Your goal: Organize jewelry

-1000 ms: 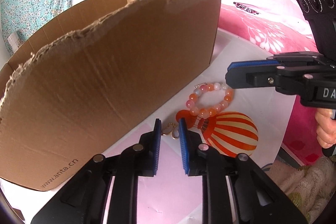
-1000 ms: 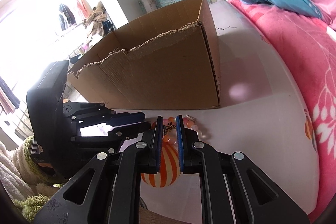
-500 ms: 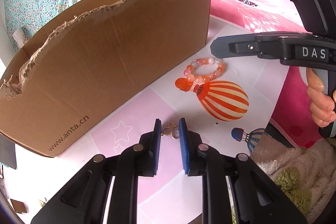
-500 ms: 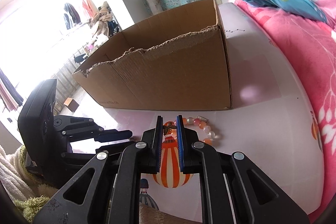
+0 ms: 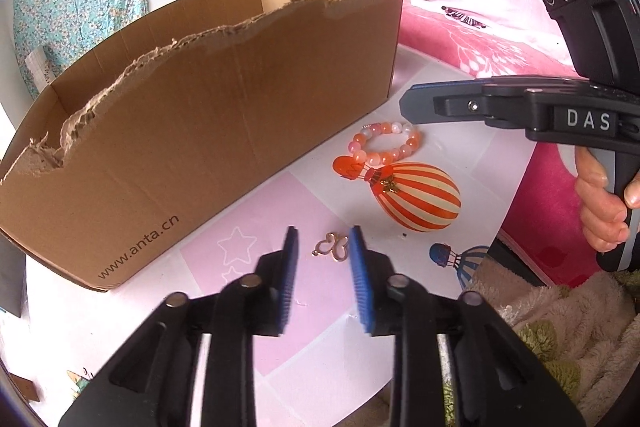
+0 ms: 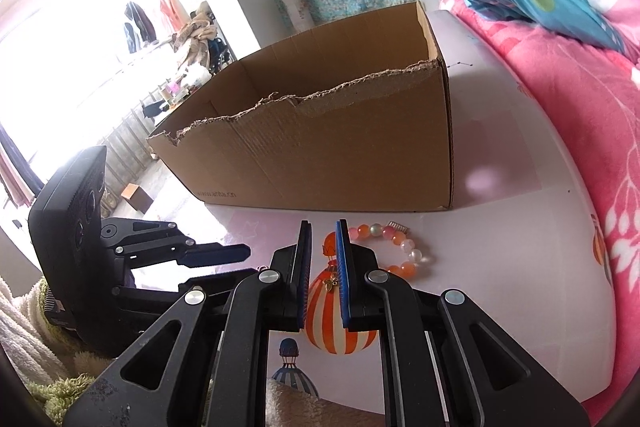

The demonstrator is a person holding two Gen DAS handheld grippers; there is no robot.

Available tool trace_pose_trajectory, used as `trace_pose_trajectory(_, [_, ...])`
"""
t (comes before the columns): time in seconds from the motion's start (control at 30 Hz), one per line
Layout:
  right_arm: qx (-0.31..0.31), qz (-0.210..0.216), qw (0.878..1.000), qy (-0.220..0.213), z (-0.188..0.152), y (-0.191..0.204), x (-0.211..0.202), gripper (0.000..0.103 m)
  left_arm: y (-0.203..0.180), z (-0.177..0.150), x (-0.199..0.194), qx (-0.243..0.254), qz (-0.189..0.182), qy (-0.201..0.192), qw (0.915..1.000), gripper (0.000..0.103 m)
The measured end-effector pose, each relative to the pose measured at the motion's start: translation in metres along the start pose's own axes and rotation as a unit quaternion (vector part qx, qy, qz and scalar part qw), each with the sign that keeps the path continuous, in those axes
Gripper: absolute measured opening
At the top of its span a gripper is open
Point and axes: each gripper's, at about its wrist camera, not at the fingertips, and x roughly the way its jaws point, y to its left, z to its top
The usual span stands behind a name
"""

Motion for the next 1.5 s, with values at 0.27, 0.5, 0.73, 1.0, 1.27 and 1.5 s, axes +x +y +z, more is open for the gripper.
trace_pose_trajectory(0.27, [0.006,0.011,1.000,0.023,-0.005,0.003,0.009,0.013,0.006,0.003,0.011,-0.030,-0.035,0.008,0.9989,0.034])
trace_pose_trajectory(0.5, [0.013,0.013,0.999,0.042,-0.011,0.001,0.015,0.014,0.009,-0.001,0.010,-0.051,-0.066,0.012,0.9964,0.034])
trace_pose_trajectory(0.73, [0.014,0.014,0.999,0.045,-0.013,0.003,0.017,0.014,0.003,-0.004,0.006,-0.048,-0.096,0.013,0.9941,0.034])
trace_pose_trajectory(1.0, [0.018,0.013,0.999,0.044,-0.014,-0.001,0.015,0.014,-0.007,-0.004,0.002,-0.033,-0.119,0.006,0.9923,0.034])
trace_pose_trajectory(1.27, [0.023,0.013,0.999,0.043,-0.016,-0.003,0.013,0.015,0.003,-0.002,0.005,-0.040,-0.087,0.006,0.9954,0.034])
trace_pose_trajectory(1.5, [0.026,0.010,0.999,0.042,-0.015,-0.005,0.012,0.015,0.003,-0.002,0.007,-0.044,-0.107,0.008,0.9933,0.034])
